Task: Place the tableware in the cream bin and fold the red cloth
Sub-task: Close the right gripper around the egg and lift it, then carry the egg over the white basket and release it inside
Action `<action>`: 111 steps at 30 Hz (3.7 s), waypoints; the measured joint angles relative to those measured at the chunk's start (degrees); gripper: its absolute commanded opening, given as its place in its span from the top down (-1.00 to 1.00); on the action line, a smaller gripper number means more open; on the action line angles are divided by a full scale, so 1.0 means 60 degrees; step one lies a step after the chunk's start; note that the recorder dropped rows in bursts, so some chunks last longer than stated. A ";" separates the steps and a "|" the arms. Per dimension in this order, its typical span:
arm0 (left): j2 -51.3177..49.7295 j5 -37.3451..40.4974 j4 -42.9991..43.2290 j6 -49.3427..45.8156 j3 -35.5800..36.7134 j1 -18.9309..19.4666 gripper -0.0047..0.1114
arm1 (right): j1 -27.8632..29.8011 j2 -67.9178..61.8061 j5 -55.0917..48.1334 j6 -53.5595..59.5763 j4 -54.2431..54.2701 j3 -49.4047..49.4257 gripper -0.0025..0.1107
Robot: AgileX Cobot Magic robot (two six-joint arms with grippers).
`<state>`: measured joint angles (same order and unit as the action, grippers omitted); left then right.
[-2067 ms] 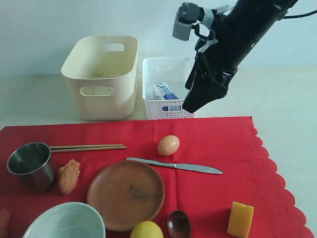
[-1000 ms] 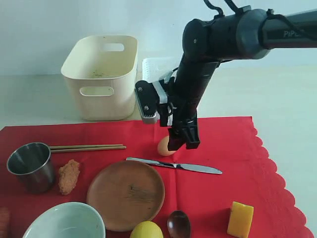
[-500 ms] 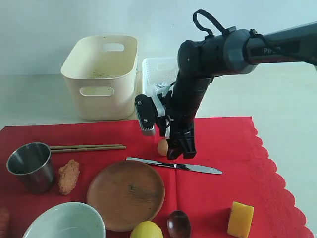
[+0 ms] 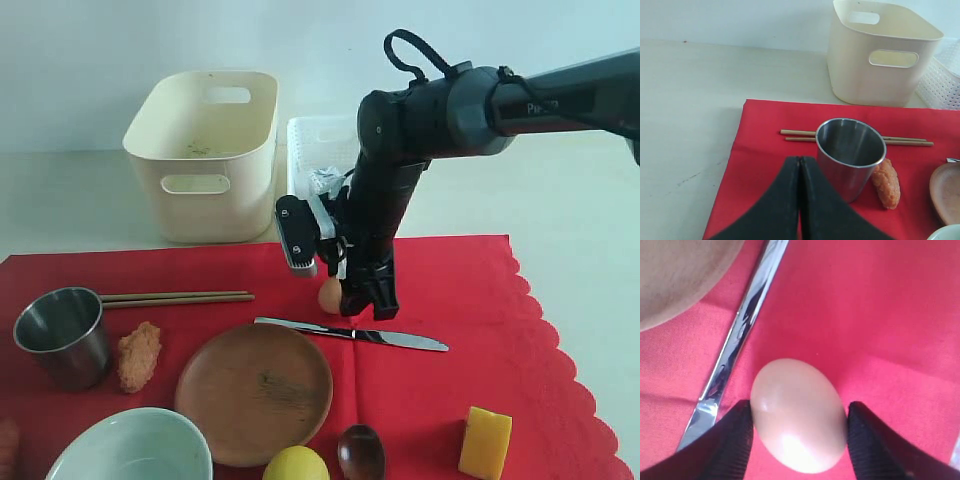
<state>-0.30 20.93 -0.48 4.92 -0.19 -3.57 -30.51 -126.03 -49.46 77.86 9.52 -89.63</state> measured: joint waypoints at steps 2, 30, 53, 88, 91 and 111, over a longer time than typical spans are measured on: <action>0.0000 0.0000 0.0000 0.0000 0.0000 0.0000 0.92 | 0.0000 0.0000 0.0000 -0.0021 0.0000 0.0000 0.73; 0.0000 0.0000 0.0000 0.0000 0.0000 0.0000 0.92 | -0.0020 0.2979 -0.0341 -0.0833 0.0858 0.0000 0.96; 0.0000 0.0000 0.0000 0.0000 0.0000 0.0000 0.92 | 0.1252 0.3251 0.3591 -0.2776 0.3823 0.0015 0.96; 0.0000 0.0000 0.0000 0.0000 0.0000 0.0000 0.92 | 0.2055 -0.1461 0.4217 -0.4295 0.4472 -0.2592 0.96; 0.0000 0.0000 0.0000 0.0000 0.0000 0.0000 0.92 | 0.2055 -0.1508 0.4373 -0.4295 0.4393 -0.2592 0.93; 0.0000 0.0000 0.0000 0.0000 0.0000 0.0000 0.92 | 0.2055 -0.1675 0.4814 -0.5489 0.3651 -0.2613 0.12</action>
<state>-0.30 20.93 -0.48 4.92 -0.19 -3.57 -18.18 -136.07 -20.57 44.93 31.43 -105.31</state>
